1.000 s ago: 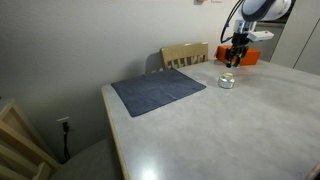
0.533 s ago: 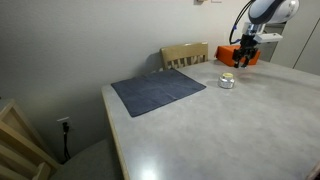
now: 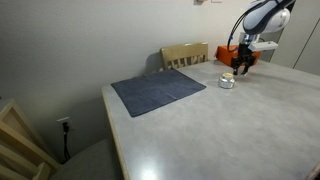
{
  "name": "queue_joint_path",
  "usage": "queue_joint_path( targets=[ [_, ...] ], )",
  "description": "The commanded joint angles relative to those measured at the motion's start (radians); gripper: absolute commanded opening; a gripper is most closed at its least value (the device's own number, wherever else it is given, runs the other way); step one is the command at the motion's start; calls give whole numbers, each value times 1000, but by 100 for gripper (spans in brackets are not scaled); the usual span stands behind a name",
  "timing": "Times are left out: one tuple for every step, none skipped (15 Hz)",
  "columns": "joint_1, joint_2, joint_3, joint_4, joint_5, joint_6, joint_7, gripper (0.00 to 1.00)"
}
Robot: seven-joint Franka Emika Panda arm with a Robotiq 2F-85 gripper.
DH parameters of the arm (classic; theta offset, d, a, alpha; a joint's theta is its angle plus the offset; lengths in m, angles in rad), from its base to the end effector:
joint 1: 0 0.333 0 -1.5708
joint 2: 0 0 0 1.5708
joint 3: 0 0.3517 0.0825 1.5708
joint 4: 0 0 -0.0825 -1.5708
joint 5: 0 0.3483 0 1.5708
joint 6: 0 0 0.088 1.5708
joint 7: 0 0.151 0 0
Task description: Pick up the lid, close the container, open the container again and close it again before putting the lid back down
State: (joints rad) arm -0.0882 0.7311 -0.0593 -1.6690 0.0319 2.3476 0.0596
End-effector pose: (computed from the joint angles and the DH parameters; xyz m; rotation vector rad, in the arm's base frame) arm 0.6660 -0.0931 0.1838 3.1068 -0.3368 -0.0809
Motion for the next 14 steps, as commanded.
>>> queue_joint_path(
  targets=[
    [4, 74, -7, 102, -4, -64, 11, 44],
    [1, 86, -3, 117, 0, -72, 7, 44],
    [-1, 99, -1, 133, 2, -77, 3, 44],
    [-4, 109, 2, 149, 6, -87, -1, 44],
    [-9, 118, 7, 163, 11, -91, -7, 44],
    [-12, 128, 10, 179, 15, -93, -10, 44],
    [-14, 139, 14, 194, 19, -105, -14, 44],
    [-12, 150, 11, 212, 16, -116, -10, 44],
    [-9, 164, 8, 232, 13, -133, -6, 44],
    [-7, 174, 6, 246, 10, -144, -2, 44],
    [-4, 188, 3, 267, 7, -154, 2, 44],
    [-1, 197, 1, 279, 5, -166, 6, 44],
    [0, 209, 0, 297, 3, -173, 6, 44],
    [0, 216, 0, 311, 3, -185, 8, 44]
  ],
)
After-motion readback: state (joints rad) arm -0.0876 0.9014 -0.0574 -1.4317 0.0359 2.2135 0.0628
